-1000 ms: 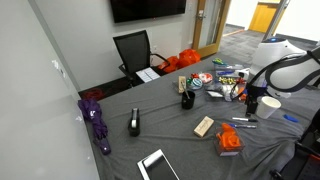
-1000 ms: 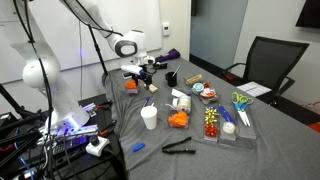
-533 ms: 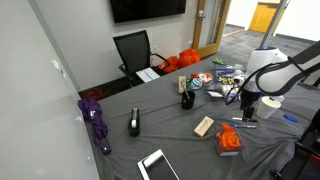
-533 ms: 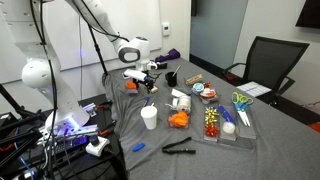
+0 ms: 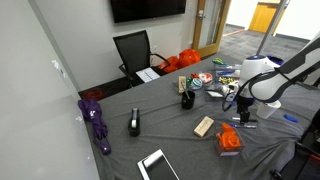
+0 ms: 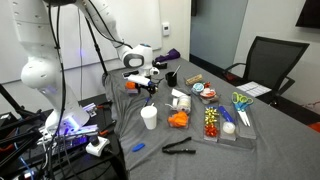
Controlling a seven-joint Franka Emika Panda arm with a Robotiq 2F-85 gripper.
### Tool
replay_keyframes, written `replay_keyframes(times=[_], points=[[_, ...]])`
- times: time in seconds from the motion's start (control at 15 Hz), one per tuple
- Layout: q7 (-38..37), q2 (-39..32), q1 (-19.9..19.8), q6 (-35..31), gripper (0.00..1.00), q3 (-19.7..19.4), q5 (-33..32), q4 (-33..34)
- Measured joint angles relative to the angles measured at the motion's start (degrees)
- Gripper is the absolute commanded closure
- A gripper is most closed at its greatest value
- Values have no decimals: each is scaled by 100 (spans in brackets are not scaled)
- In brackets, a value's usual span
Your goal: Sift a pen from the table to the cup
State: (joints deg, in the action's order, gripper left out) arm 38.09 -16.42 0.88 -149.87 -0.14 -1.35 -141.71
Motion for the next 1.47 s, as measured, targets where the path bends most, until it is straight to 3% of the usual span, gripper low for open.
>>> replay_keyframes(times=[0.6,0.87,0.93,1.07,1.13,1.33,1.47], points=[[-375,-394,-9,-157,0,30,-366,141],[-561,-437,-9,-261,37,102,-469,140],[-609,-457,-9,-301,40,122,-489,140],[-710,-510,-9,-362,40,162,-518,140],[-760,-526,-9,-374,34,181,-527,140],[-913,-546,-9,-397,28,224,-593,141],[-1003,-555,-8,-412,38,234,-641,141]])
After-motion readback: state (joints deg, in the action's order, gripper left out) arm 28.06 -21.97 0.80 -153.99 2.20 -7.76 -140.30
